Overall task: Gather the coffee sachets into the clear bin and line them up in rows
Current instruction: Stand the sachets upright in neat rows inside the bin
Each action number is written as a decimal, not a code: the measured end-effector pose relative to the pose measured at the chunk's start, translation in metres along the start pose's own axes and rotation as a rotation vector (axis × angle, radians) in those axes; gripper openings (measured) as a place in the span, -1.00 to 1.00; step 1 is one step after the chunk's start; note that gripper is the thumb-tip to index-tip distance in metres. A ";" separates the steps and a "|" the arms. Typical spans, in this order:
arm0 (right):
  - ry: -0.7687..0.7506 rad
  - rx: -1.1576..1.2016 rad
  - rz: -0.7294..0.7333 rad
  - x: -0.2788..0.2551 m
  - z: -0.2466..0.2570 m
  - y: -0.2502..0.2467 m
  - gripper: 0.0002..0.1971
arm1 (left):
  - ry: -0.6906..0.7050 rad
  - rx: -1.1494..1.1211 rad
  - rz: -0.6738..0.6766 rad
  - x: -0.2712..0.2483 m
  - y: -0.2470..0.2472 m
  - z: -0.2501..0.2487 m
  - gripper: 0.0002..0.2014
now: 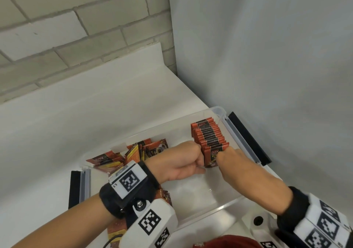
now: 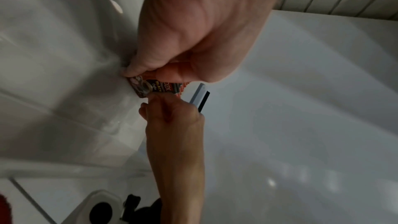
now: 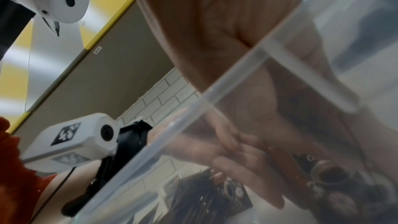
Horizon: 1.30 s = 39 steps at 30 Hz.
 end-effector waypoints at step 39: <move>-0.571 0.197 0.239 -0.037 0.136 -0.001 -0.71 | 0.398 1.814 0.393 -0.076 -0.099 -0.059 -0.64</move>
Point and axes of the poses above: each hand's wrist, its own x-axis towards the middle knuckle, its own y-axis out of the palm, z = x × y, the point moved 9 cm from there along x, towards the middle knuckle, and after that the axes turned 13 degrees about y, right-handed, at the moved point
